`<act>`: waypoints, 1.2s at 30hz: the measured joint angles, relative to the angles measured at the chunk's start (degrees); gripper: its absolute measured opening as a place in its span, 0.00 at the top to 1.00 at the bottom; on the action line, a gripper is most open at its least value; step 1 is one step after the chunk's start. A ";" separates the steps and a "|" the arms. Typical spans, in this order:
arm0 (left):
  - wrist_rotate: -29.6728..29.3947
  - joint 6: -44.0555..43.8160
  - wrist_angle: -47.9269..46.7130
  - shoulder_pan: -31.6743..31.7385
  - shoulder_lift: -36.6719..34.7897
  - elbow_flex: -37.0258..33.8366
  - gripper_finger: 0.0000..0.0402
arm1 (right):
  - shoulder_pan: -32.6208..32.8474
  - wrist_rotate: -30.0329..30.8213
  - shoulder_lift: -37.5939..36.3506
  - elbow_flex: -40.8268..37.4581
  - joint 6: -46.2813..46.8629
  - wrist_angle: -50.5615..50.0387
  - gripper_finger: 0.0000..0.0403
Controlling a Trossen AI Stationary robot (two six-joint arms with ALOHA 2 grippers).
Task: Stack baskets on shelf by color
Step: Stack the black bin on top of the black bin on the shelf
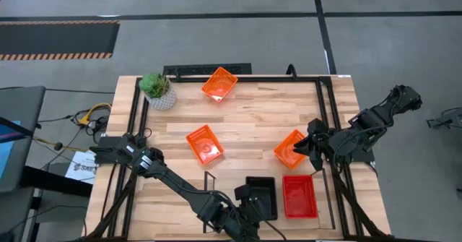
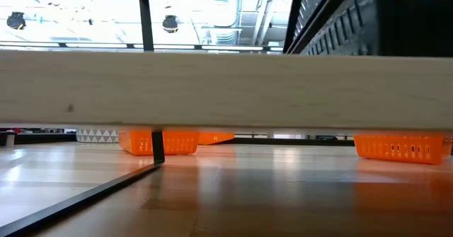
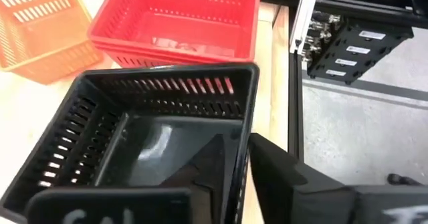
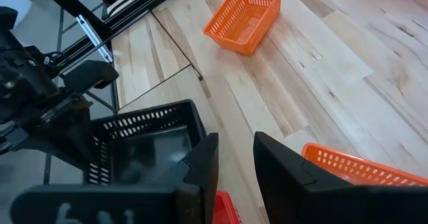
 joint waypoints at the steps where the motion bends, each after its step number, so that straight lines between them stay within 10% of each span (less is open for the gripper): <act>1: 0.00 0.00 0.00 0.02 0.00 0.00 0.83 | 0.00 0.00 0.00 0.00 0.00 0.00 0.71; 17: 3.76 -9.60 -4.40 1.33 -3.62 0.20 0.69 | 0.00 -1.05 0.01 0.02 -0.02 -0.04 0.71; 25: -3.50 -26.52 -25.87 2.05 -7.51 0.37 0.79 | 0.07 -1.29 0.02 0.02 -0.02 -0.04 0.71; 36: 9.45 -27.81 -30.78 6.25 0.55 -0.03 0.99 | 0.07 -1.29 0.02 0.02 -0.17 -0.47 0.71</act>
